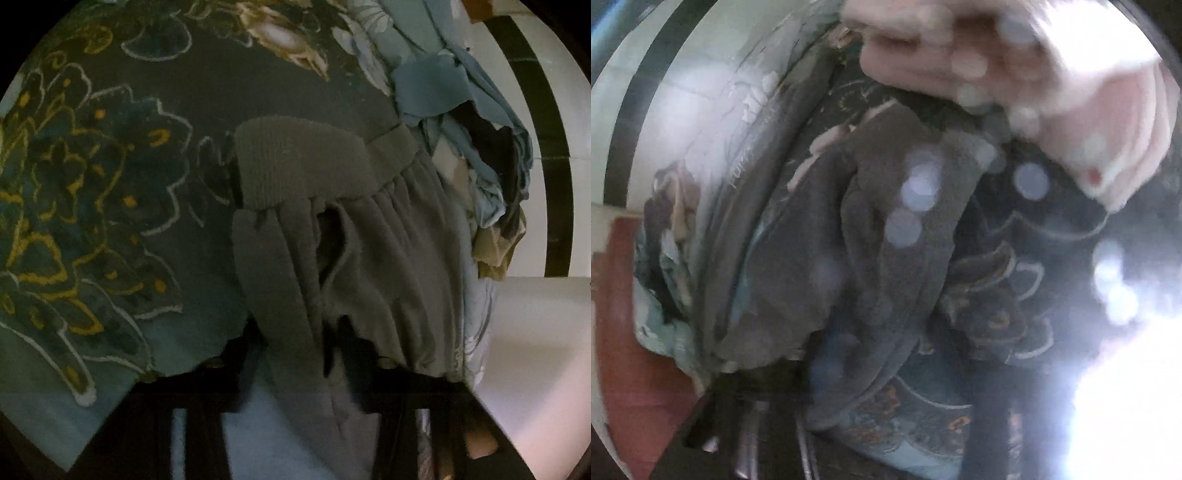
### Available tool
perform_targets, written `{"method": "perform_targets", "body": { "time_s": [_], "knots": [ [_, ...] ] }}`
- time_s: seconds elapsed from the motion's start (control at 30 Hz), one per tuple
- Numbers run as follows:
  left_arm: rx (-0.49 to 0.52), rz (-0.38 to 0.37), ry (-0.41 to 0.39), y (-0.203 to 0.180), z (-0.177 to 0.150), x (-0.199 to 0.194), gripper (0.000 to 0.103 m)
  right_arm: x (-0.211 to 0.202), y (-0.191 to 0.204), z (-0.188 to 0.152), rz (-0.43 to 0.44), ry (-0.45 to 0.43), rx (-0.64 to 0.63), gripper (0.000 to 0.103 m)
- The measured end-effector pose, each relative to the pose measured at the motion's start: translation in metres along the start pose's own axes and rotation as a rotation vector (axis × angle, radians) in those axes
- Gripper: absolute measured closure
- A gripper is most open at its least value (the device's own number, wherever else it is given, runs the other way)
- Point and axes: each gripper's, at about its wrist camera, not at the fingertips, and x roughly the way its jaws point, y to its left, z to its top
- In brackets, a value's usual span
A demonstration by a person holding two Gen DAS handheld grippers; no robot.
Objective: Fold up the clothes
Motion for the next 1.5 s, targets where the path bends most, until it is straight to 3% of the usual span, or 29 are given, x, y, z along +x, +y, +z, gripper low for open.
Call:
{"method": "perform_targets", "body": {
  "time_s": [0.03, 0.07, 0.23, 0.33, 0.5, 0.6, 0.8, 0.97, 1.13, 1.3, 1.5],
  "knots": [
    [0.008, 0.002, -0.004, 0.000, 0.000, -0.001, 0.089, 0.003, -0.002, 0.000, 0.013, 0.016, 0.029, 0.089],
    [0.014, -0.001, -0.006, 0.000, 0.001, -0.002, 0.093, 0.005, -0.003, 0.001, 0.035, 0.024, 0.055, 0.096],
    [0.012, -0.064, -0.028, -0.009, 0.008, -0.013, 0.095, -0.001, 0.027, 0.019, 0.152, -0.012, 0.073, 0.099],
    [-0.039, -0.157, -0.058, -0.025, 0.018, -0.021, 0.095, -0.011, 0.058, 0.035, 0.221, -0.066, 0.033, 0.099],
    [-0.040, -0.274, -0.081, -0.070, 0.030, -0.035, 0.095, -0.036, 0.113, 0.060, 0.312, -0.173, -0.029, 0.099],
    [-0.017, -0.317, -0.043, -0.098, 0.038, -0.033, 0.095, -0.052, 0.128, 0.074, 0.336, -0.205, -0.058, 0.099],
    [0.043, -0.230, -0.003, -0.151, 0.069, 0.001, 0.095, -0.034, 0.164, 0.117, 0.230, -0.169, -0.132, 0.099],
    [-0.057, -0.221, 0.050, -0.168, 0.108, 0.054, 0.094, 0.010, 0.197, 0.158, 0.131, -0.126, -0.160, 0.099],
    [-0.082, -0.151, -0.014, -0.181, 0.141, 0.081, 0.094, 0.054, 0.229, 0.198, 0.063, -0.100, -0.151, 0.099],
    [-0.019, -0.076, -0.023, -0.181, 0.142, 0.089, 0.094, 0.097, 0.239, 0.227, -0.009, -0.060, -0.096, 0.099],
    [0.073, 0.025, -0.017, -0.180, 0.138, 0.099, 0.093, 0.124, 0.231, 0.228, -0.081, -0.017, -0.097, 0.098]
  ]
}}
